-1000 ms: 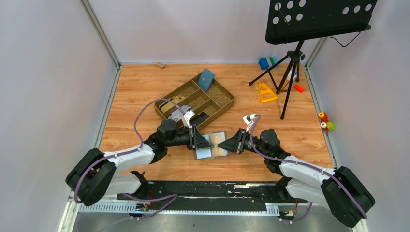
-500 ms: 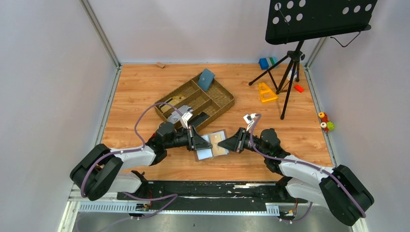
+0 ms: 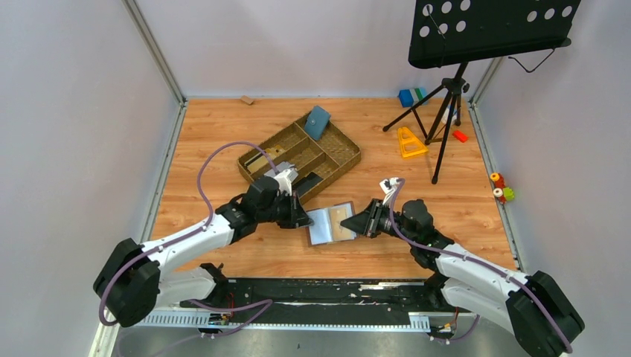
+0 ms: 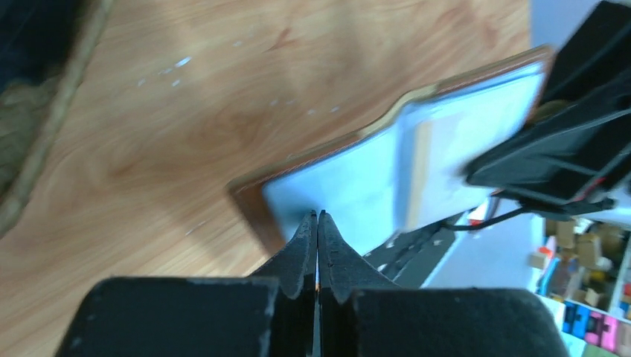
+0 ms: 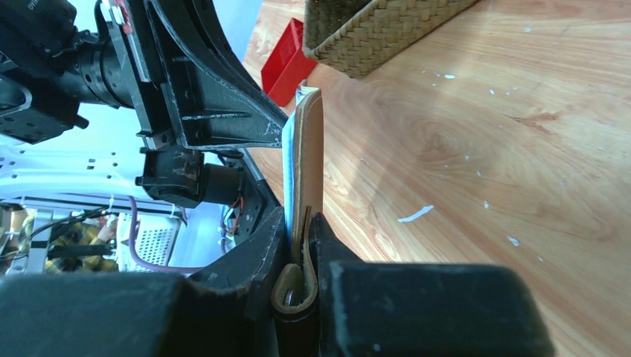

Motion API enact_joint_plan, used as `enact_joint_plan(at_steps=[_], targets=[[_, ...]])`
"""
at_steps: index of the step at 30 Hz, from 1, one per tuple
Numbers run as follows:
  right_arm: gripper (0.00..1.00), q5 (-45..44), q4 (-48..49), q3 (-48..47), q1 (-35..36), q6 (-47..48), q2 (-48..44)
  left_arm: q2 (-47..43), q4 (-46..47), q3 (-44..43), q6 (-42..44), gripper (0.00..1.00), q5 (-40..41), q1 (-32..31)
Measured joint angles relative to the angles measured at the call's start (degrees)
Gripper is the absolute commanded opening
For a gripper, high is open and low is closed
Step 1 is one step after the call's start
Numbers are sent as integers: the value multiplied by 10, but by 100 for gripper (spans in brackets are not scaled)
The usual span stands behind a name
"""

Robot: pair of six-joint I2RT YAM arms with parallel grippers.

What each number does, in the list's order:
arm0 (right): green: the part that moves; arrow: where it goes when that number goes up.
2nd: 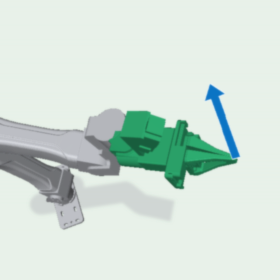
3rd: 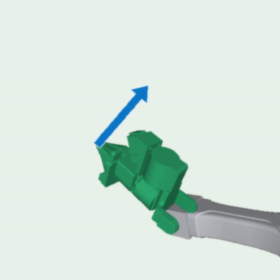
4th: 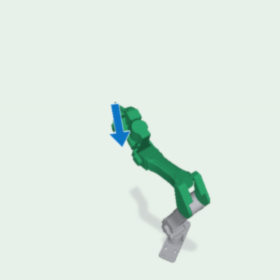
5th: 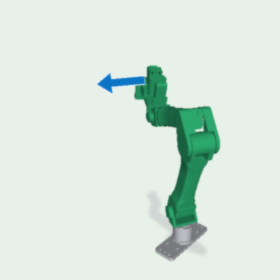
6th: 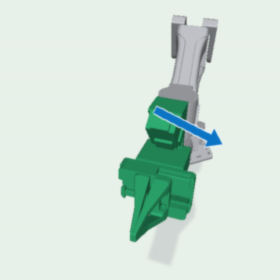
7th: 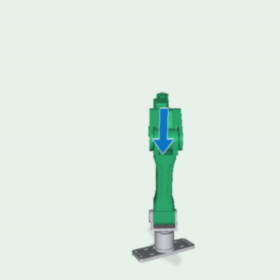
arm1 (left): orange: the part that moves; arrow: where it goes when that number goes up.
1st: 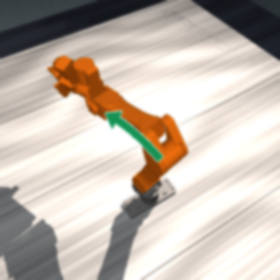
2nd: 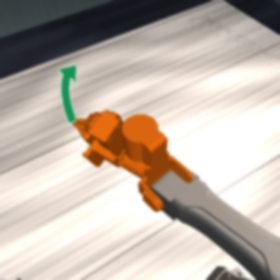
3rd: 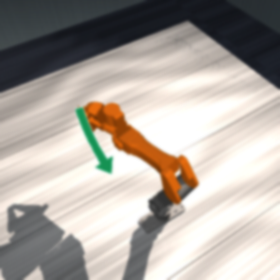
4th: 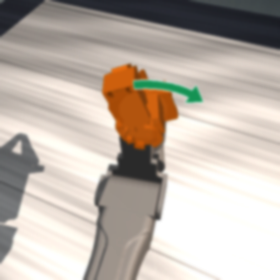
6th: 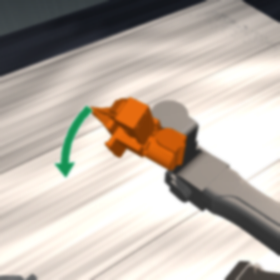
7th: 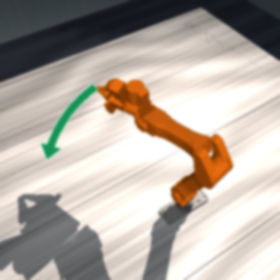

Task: Take the credit cards out of the card holder
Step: Remove the credit card from the card holder.

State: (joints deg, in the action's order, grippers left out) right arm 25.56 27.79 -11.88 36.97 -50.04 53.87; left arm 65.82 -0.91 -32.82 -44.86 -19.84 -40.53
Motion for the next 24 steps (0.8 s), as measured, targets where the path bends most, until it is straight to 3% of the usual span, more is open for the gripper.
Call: enact_joint_plan(at_steps=[2,4,9,11,15,18,20,21,22,24], targets=[[0,-10,-19,0,0,5,-11,-8,-35,2,16,24,16,0],[0,-18,-29,0,-1,7,-23,-27,-59,10,28,47,29,0],[0,-30,-37,0,-9,6,-44,-111,-75,40,38,75,52,1],[0,-30,-35,0,-12,4,-46,-130,-63,53,36,81,50,1],[0,-24,-20,0,-15,-7,-35,-127,7,93,17,84,15,1],[0,-12,7,0,-15,-22,-11,-105,65,118,-3,79,-18,1],[0,-2,30,1,-15,-34,10,-90,99,125,-17,69,-34,1],[5,3,38,1,-15,-39,19,-85,111,125,-22,59,-38,1],[17,8,44,1,-15,-41,26,-81,125,125,-26,48,-41,1],[39,17,53,1,-15,-44,42,-77,142,125,-32,8,-42,1]])
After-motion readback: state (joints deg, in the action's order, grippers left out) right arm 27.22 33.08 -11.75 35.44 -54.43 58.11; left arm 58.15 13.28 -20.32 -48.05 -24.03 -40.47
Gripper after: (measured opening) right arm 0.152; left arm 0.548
